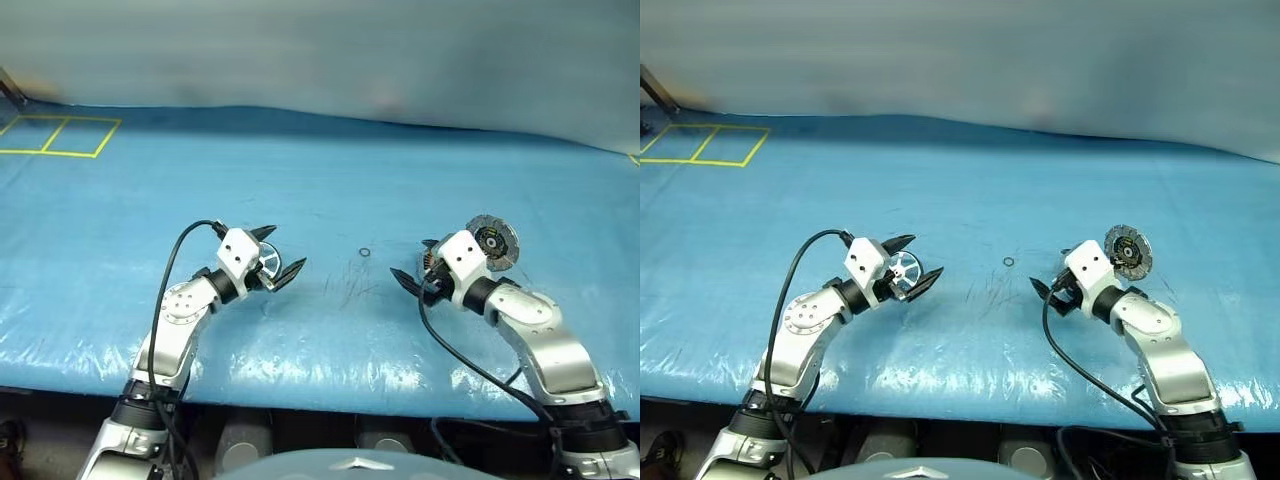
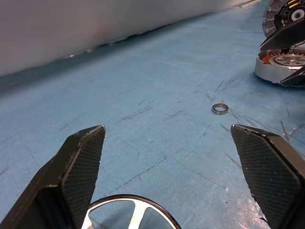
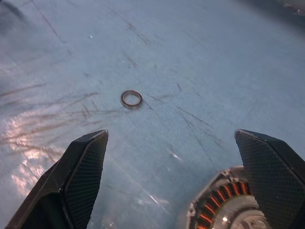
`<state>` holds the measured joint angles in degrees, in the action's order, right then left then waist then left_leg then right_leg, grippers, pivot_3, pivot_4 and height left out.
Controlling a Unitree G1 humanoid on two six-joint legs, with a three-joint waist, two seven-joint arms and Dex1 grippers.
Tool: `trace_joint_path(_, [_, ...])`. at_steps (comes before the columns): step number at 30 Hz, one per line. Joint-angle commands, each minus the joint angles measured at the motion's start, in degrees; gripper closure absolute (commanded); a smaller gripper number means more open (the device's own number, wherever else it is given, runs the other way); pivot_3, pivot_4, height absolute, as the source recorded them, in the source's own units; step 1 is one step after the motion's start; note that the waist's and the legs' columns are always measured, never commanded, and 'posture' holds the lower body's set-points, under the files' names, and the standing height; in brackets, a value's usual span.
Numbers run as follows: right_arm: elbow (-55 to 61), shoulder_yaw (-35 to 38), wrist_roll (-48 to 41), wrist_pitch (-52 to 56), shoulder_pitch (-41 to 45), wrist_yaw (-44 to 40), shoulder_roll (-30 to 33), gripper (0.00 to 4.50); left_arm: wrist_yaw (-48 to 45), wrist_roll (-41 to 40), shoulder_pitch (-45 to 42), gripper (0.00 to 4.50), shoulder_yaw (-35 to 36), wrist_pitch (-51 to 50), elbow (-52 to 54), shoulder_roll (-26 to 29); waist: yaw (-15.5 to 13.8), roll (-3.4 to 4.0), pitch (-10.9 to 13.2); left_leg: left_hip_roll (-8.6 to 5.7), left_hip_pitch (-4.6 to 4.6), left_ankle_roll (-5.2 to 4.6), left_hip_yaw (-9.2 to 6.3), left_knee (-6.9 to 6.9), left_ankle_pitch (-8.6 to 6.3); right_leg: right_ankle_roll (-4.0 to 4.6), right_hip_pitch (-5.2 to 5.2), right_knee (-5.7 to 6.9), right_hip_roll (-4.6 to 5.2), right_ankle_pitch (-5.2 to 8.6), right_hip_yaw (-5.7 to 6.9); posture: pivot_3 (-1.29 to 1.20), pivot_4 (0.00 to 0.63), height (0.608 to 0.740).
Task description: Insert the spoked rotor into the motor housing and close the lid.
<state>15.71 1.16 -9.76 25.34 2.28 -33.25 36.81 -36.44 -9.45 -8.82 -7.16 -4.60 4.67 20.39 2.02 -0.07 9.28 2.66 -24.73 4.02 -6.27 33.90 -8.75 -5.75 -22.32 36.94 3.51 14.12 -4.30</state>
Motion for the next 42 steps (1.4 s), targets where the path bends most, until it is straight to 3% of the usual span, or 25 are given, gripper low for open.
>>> trace_joint_path(1, [4.27,3.34,-1.49,1.42,0.15,-2.86,3.43,0.03,0.09,0.45,-0.59,0.0,0.15,0.95,0.42,0.02,-0.02,0.0,0.0,0.0,0.0,0.0,0.0,0.0,0.0,0.0,0.0,0.0,0.0,0.0,0.0,0.0,0.15,0.74])
trace_joint_path(7, [2.14,3.63,1.38,3.5,0.65,-8.71,14.38,0.03,0.24,1.0,-0.61,0.0,-0.16,1.06,0.11,-0.2,-0.03,-0.04,0.02,0.0,-0.02,0.0,0.01,0.02,0.0,0.0,0.0,-0.02,0.01,0.0,0.0,0.0,0.15,0.74])
trace_joint_path(11, [-0.62,2.52,2.97,3.19,0.84,-10.44,17.71,0.03,0.42,1.2,-0.51,0.0,-0.17,1.21,0.04,-0.25,-0.08,-0.08,0.04,0.0,-0.02,0.0,0.02,0.03,0.0,0.0,0.0,-0.02,0.02,0.0,0.0,0.0,0.15,0.74])
trace_joint_path(20, [-1.82,0.42,3.84,3.05,0.73,-12.61,16.46,0.03,0.83,1.92,0.02,0.0,0.19,1.19,0.35,-0.27,-0.02,-0.1,0.05,-0.01,-0.03,-0.01,0.03,0.04,-0.01,-0.01,0.0,-0.02,0.02,0.0,-0.01,0.0,0.15,0.74])
trace_joint_path(34, [3.22,6.47,-3.8,5.12,0.33,-14.55,14.22,0.03,0.88,2.5,-0.34,0.0,-0.45,1.51,-0.18,-0.9,-0.03,-0.1,0.05,-0.01,-0.02,0.0,0.03,0.06,-0.01,-0.02,0.02,-0.02,0.02,-0.01,0.0,0.0,0.15,0.74])
trace_joint_path(42, [3.88,4.61,-4.46,6.53,-0.8,-14.87,14.64,0.03,0.89,2.89,-0.17,0.0,-0.25,1.87,-0.38,-1.34,-0.08,-0.1,0.05,-0.01,-0.03,-0.01,0.03,0.07,-0.01,-0.03,0.02,-0.02,0.02,-0.01,0.0,0.0,0.15,0.74])
